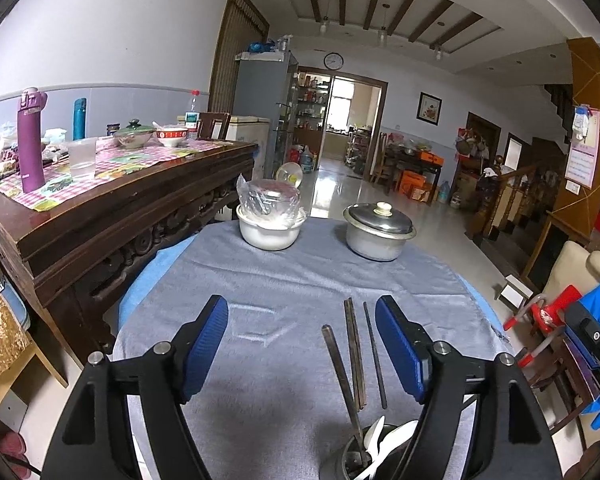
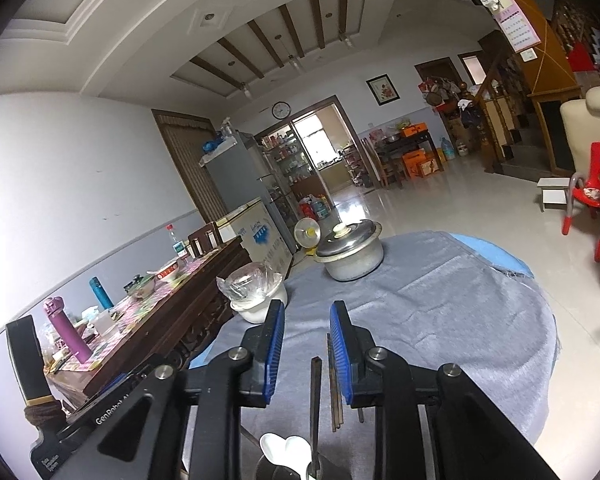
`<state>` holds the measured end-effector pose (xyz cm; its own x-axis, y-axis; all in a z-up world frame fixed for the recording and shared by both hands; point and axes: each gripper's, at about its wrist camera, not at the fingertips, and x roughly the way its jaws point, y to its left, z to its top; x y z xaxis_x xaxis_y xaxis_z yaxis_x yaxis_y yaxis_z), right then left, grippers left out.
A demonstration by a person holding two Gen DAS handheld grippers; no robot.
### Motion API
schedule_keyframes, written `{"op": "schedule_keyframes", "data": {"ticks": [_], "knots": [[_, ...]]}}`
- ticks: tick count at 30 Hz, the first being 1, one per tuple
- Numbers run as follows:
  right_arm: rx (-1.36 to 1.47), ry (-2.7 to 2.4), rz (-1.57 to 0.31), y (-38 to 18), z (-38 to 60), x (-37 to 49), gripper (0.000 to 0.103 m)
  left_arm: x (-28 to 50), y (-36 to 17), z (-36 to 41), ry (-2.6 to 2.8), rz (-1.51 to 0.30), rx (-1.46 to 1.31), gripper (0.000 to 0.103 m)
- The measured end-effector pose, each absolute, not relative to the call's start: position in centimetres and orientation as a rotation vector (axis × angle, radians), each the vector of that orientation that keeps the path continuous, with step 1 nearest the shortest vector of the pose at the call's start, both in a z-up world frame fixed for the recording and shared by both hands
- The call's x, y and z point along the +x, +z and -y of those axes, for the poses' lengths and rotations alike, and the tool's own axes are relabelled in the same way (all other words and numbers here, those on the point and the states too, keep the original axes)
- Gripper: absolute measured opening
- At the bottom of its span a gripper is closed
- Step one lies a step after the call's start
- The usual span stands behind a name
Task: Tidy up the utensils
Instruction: 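Move both open grippers back toward the remaining chopsticks on the cloth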
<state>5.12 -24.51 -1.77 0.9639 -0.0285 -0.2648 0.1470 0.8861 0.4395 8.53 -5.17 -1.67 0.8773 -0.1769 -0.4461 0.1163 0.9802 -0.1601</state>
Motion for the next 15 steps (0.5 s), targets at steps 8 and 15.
{"op": "schedule_keyframes", "data": {"ticks": [8,15], "knots": [[0.444,-0.080,-0.295,-2.5,24.1,5.3,0.026,8.9,-2.3,4.5,-0.131,-0.503,-0.117,0.077],[0.440,-0.091,-0.340,-3.8,24.8,4.9,0.028,9.0,-2.8,3.7,-0.104,-0.527,-0.102,0.077]]}}
